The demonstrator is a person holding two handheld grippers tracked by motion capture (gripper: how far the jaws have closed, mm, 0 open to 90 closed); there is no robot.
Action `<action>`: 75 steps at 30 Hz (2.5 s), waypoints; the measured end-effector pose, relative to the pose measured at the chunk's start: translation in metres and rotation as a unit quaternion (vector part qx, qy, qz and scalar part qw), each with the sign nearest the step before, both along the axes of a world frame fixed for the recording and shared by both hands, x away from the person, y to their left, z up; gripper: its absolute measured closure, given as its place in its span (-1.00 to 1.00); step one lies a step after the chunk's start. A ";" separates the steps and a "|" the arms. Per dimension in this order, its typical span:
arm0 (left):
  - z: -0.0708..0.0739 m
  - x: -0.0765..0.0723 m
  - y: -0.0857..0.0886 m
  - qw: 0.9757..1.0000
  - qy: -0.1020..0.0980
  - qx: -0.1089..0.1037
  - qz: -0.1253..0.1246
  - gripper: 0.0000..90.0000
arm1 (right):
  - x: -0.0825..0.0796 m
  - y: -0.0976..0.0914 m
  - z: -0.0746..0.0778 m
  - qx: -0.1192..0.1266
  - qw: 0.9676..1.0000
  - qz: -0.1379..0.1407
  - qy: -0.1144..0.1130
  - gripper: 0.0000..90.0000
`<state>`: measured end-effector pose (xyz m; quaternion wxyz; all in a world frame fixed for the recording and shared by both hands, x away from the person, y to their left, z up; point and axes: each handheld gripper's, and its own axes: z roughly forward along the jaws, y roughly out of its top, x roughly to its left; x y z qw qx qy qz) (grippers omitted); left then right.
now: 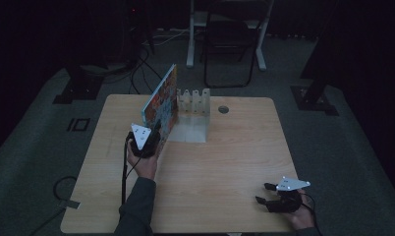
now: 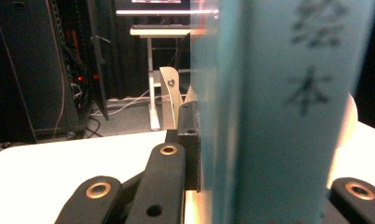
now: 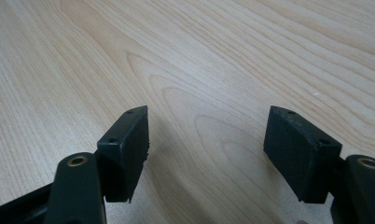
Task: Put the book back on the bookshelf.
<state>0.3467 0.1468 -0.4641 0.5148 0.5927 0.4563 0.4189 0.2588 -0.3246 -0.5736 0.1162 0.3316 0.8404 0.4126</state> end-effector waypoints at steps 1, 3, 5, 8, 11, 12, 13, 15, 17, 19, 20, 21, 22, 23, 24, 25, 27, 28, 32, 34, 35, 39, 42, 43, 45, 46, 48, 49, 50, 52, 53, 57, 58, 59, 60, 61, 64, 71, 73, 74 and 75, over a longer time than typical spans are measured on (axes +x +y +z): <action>0.000 0.001 0.000 1.000 0.000 0.002 0.001 0.80 | 0.000 0.000 0.000 0.000 1.000 0.000 0.000 -0.32; -0.001 0.002 -0.001 1.000 0.000 0.004 0.003 0.80 | 0.000 0.000 0.000 0.000 1.000 0.000 0.000 -0.32; -0.002 0.003 -0.002 1.000 0.001 0.006 0.006 0.80 | 0.000 0.000 0.000 0.000 1.000 0.001 0.000 -0.32; -0.004 0.004 -0.004 1.000 0.001 0.000 0.012 0.80 | 0.000 0.000 0.000 0.001 1.000 0.000 0.000 -0.32; -0.005 0.006 -0.005 1.000 0.002 -0.001 0.011 0.80 | 0.000 0.000 0.000 0.001 1.000 0.000 0.001 -0.32; -0.005 0.006 -0.006 1.000 0.001 -0.001 0.011 0.80 | 0.000 0.000 0.000 0.001 1.000 0.000 0.001 -0.32; -0.006 0.006 -0.006 1.000 0.000 0.000 0.013 0.80 | 0.000 0.000 0.000 0.001 1.000 0.000 0.001 -0.32; -0.006 0.007 -0.007 1.000 0.000 0.003 0.013 0.80 | 0.000 0.000 0.000 0.001 1.000 0.001 0.001 -0.32; -0.007 0.007 -0.008 1.000 -0.001 0.004 0.013 0.80 | 0.000 0.000 0.000 0.001 1.000 0.001 0.001 -0.32; -0.008 0.007 -0.008 1.000 -0.001 0.002 0.013 0.80 | 0.000 0.000 0.000 0.001 1.000 0.001 0.001 -0.32; -0.008 0.007 -0.008 1.000 -0.001 0.002 0.013 0.80 | 0.000 0.000 0.000 0.001 1.000 0.001 0.001 -0.32; -0.009 0.006 -0.008 1.000 -0.002 0.005 0.013 0.80 | 0.000 0.000 0.000 0.001 1.000 0.001 0.001 -0.32; -0.009 0.006 -0.008 1.000 -0.003 0.006 0.013 0.80 | 0.000 0.000 0.000 0.001 1.000 0.001 0.000 -0.32; -0.010 0.006 -0.008 1.000 -0.004 0.006 0.013 0.80 | 0.000 0.000 0.000 0.001 1.000 0.001 0.000 -0.32; -0.010 0.006 -0.008 1.000 -0.003 0.006 0.013 0.80 | 0.000 0.000 0.000 0.001 1.000 0.001 0.000 -0.33; -0.011 0.006 -0.008 1.000 -0.003 0.005 0.013 0.80 | 0.000 0.000 0.000 0.000 1.000 0.001 0.000 -0.33; -0.013 0.005 -0.008 1.000 -0.003 0.005 0.012 0.80 | 0.000 0.000 0.000 0.000 1.000 0.001 0.000 -0.33; -0.013 0.005 -0.008 1.000 -0.004 0.004 0.013 0.80 | 0.000 0.000 0.000 0.000 1.000 0.001 0.000 -0.33; -0.014 0.004 -0.008 1.000 -0.006 0.001 0.015 0.80 | 0.000 0.000 0.000 0.000 1.000 0.002 0.000 -0.33; -0.015 0.004 -0.009 1.000 -0.008 -0.001 0.016 0.80 | 0.000 0.000 0.000 0.000 1.000 0.002 0.000 -0.33; -0.015 0.004 -0.009 1.000 -0.008 -0.001 0.016 0.80 | 0.000 0.000 0.000 0.000 1.000 0.002 0.000 -0.33; -0.016 0.004 -0.010 1.000 -0.009 -0.001 0.017 0.80 | 0.000 0.000 0.000 0.000 1.000 0.002 0.000 -0.33; -0.016 0.004 -0.010 1.000 -0.012 0.002 0.017 0.80 | 0.000 0.000 0.000 0.001 1.000 0.002 0.000 -0.33; -0.016 0.004 -0.010 1.000 -0.012 0.002 0.018 0.80 | 0.000 0.000 0.000 0.000 1.000 0.002 0.000 -0.33; -0.016 0.004 -0.010 1.000 -0.013 0.002 0.016 0.80 | 0.000 0.000 0.000 0.001 1.000 0.002 0.000 -0.33; -0.016 0.004 -0.010 1.000 -0.013 0.003 0.017 0.80 | 0.000 0.000 0.000 0.000 1.000 0.002 0.000 -0.33; -0.018 0.004 -0.010 1.000 -0.012 0.004 0.015 0.80 | 0.000 0.000 0.000 0.001 1.000 0.002 0.000 -0.33; -0.019 0.004 -0.009 1.000 -0.013 0.003 0.015 0.80 | 0.000 0.000 0.000 0.001 1.000 0.002 0.000 -0.33; -0.019 0.004 -0.009 1.000 -0.013 0.004 0.015 0.80 | 0.000 0.000 0.000 0.000 1.000 0.002 0.000 -0.33; -0.019 0.004 -0.008 1.000 -0.013 0.005 0.013 0.80 | 0.000 0.000 0.000 0.000 1.000 0.002 0.000 -0.33; -0.019 0.004 -0.008 1.000 -0.013 0.005 0.012 0.80 | 0.000 0.000 0.000 0.000 1.000 0.002 0.000 -0.33; -0.020 0.003 -0.007 1.000 -0.012 0.008 0.009 0.80 | 0.000 0.000 0.000 0.000 1.000 0.002 0.000 -0.33; -0.020 0.002 -0.007 1.000 -0.013 0.009 0.008 0.80 | 0.000 0.000 0.000 0.000 1.000 0.002 0.000 -0.33; -0.021 0.002 -0.007 1.000 -0.014 0.009 0.008 0.80 | 0.000 0.000 0.000 0.000 1.000 0.002 0.000 -0.33; -0.022 0.001 -0.007 1.000 -0.014 0.009 0.007 0.80 | 0.000 0.000 0.000 0.000 1.000 0.002 0.000 -0.33; -0.022 0.000 -0.006 1.000 -0.014 0.007 0.007 0.80 | 0.000 0.000 0.000 0.000 1.000 0.002 0.000 -0.33; -0.024 0.000 -0.005 1.000 -0.013 0.000 0.009 0.80 | 0.000 0.000 0.000 0.001 1.000 0.002 0.001 -0.33; -0.027 -0.003 -0.004 1.000 -0.013 -0.001 0.009 0.80 | 0.000 0.000 0.000 0.001 1.000 0.003 0.000 -0.33; -0.027 -0.004 -0.004 1.000 -0.012 0.000 0.009 0.80 | 0.000 -0.001 0.000 0.002 1.000 0.003 0.000 -0.33; -0.028 -0.004 -0.004 1.000 -0.012 -0.002 0.010 0.80 | 0.001 -0.001 0.000 0.002 1.000 0.003 0.000 -0.33; -0.028 -0.005 -0.004 1.000 -0.012 -0.004 0.010 0.80 | 0.000 -0.001 0.000 0.002 1.000 0.003 0.001 -0.33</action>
